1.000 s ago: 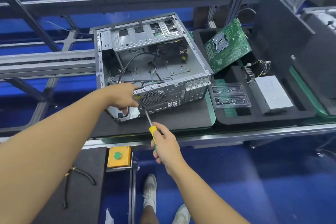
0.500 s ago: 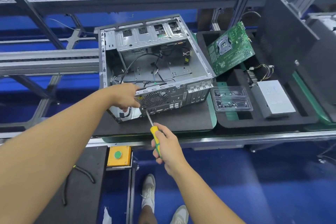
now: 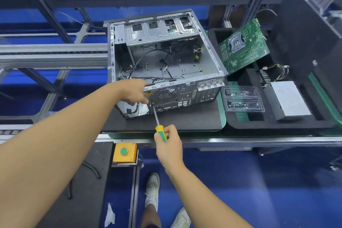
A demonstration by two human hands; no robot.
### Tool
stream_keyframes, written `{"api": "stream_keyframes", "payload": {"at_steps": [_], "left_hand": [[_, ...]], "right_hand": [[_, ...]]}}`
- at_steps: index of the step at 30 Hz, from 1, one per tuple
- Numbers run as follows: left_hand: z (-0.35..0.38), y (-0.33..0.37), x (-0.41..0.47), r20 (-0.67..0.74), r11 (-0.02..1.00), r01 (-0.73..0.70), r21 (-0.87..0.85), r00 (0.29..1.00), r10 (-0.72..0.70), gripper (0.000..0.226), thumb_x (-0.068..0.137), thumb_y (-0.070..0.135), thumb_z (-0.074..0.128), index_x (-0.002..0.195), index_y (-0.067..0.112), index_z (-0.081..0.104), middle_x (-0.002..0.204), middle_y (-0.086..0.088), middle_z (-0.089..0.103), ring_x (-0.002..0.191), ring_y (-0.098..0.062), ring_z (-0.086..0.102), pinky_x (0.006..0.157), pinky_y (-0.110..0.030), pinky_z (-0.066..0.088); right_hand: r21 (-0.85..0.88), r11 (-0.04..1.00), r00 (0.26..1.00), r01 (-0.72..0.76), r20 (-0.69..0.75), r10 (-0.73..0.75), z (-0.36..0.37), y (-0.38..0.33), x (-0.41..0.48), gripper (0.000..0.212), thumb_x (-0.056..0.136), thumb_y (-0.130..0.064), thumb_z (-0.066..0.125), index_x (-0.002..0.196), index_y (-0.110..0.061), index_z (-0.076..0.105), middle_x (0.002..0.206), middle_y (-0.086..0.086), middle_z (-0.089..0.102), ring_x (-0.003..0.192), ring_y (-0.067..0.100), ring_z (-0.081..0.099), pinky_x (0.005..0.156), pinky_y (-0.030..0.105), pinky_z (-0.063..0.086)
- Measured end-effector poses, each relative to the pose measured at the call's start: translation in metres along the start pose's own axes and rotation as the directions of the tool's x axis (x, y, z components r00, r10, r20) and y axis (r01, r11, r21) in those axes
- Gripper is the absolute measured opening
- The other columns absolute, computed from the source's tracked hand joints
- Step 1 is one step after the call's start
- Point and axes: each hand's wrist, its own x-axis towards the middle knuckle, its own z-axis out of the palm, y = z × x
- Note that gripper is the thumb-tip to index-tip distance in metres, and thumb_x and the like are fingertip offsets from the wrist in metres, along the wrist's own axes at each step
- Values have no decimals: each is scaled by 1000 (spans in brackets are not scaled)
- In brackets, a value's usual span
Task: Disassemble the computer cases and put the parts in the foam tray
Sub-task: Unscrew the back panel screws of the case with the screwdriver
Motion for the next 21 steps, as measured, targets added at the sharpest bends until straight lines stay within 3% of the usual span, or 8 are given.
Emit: {"api": "stream_keyframes", "payload": {"at_steps": [3, 5, 7, 9, 11, 14, 17, 21], "left_hand": [[0, 1, -1, -9, 1000, 7, -5, 1000, -7, 51, 90, 32, 67, 132, 12, 46, 87, -14, 73, 56, -22, 62, 67, -42, 57], [-1, 2, -3, -18, 1000, 8, -1, 1000, -8, 48, 89, 32, 68, 128, 10, 49, 77, -11, 72, 55, -21, 62, 67, -42, 56], [-2, 4, -6, -29, 1000, 14, 5, 999, -14, 48, 89, 32, 68, 127, 9, 50, 60, -4, 68, 52, -19, 62, 59, -36, 52], [-2, 5, -7, -34, 1000, 22, -2, 999, -22, 51, 89, 32, 68, 129, 8, 49, 55, -2, 66, 49, -16, 61, 53, -29, 46], [-1, 4, -6, -31, 1000, 15, 2, 999, -15, 51, 89, 32, 68, 130, 9, 48, 60, -4, 68, 46, -14, 59, 52, -30, 46], [-1, 2, -5, -19, 1000, 0, -18, 1000, -1, 45, 89, 31, 68, 125, 13, 50, 82, -10, 73, 50, -17, 62, 62, -39, 56], [0, 1, -4, -27, 1000, -20, -9, 999, 20, 42, 88, 30, 68, 123, 14, 51, 84, -9, 73, 53, -17, 65, 65, -40, 57], [-1, 3, -6, -43, 1000, -24, 6, 999, 24, 44, 89, 30, 68, 126, 14, 49, 73, -6, 70, 51, -14, 64, 59, -35, 55]], "right_hand": [[39, 993, 990, -110, 95, 106, 6, -15, 1, 16, 97, -31, 57, 94, -28, 41, 85, 2, 57, 61, 16, 53, 47, 27, 48], [169, 903, 892, -395, 306, 333, -2, -31, 6, 24, 95, -42, 56, 108, -23, 49, 86, 6, 55, 64, 18, 52, 48, 27, 49], [230, 800, 778, -554, 486, 398, -12, -37, 12, 38, 97, -43, 48, 108, -10, 61, 83, 8, 56, 68, 19, 53, 55, 30, 51], [241, 822, 788, -515, 510, 345, -18, -30, 17, 39, 102, -34, 42, 96, -4, 67, 88, 10, 62, 76, 20, 55, 62, 33, 52], [165, 921, 873, -351, 412, 259, -21, -23, 18, 23, 101, -27, 49, 94, -9, 61, 95, 10, 64, 79, 20, 55, 68, 36, 53], [49, 974, 932, -221, 306, 196, -20, -14, 15, 12, 99, -30, 54, 97, -19, 48, 92, 1, 67, 61, 14, 59, 58, 32, 57], [26, 959, 896, -281, 365, 252, -20, -15, 15, 22, 98, -41, 54, 105, -22, 45, 91, 4, 65, 47, 11, 52, 45, 26, 49], [177, 837, 754, -518, 557, 349, -28, -21, 21, 31, 103, -35, 40, 114, -9, 53, 90, 13, 65, 55, 19, 56, 52, 29, 50]]}}
